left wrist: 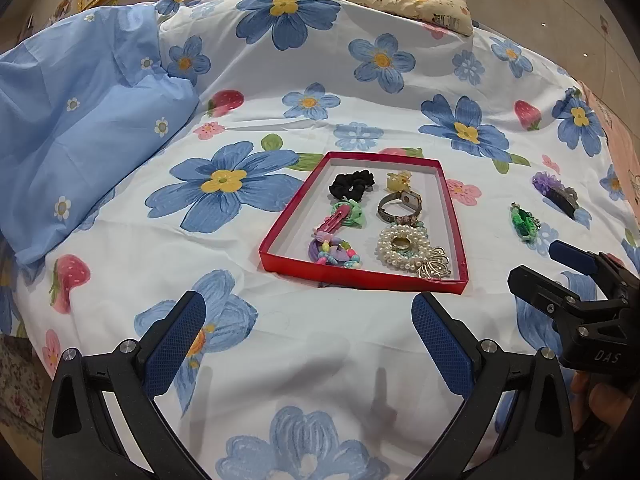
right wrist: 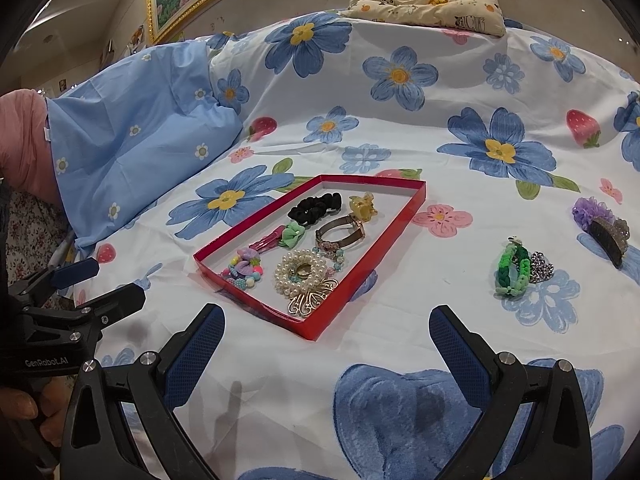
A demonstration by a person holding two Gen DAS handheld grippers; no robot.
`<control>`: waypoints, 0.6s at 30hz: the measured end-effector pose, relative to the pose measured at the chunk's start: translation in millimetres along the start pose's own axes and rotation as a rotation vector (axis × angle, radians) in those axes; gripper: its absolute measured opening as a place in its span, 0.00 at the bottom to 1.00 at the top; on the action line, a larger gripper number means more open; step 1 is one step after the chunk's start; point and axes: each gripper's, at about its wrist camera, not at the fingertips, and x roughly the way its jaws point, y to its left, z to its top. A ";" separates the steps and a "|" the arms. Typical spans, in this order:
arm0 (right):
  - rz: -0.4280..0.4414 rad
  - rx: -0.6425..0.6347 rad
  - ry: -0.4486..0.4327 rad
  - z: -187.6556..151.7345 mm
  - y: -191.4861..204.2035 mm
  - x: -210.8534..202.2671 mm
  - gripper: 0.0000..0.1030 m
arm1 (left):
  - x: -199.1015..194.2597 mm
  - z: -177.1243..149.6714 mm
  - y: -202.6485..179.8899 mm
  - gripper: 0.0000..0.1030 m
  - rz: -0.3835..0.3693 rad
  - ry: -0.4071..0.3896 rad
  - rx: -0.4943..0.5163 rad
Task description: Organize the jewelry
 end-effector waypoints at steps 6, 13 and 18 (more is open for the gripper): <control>0.000 0.000 0.002 -0.2 0.0 0.6 1.00 | 0.2 -0.1 -0.8 1.00 0.000 0.000 0.000; 0.001 0.002 0.005 -0.6 -0.1 1.3 1.00 | 1.1 0.9 -0.1 1.00 0.000 0.000 0.001; 0.000 0.002 0.004 -0.6 -0.2 1.2 1.00 | 2.3 1.1 -0.8 1.00 -0.001 0.004 -0.003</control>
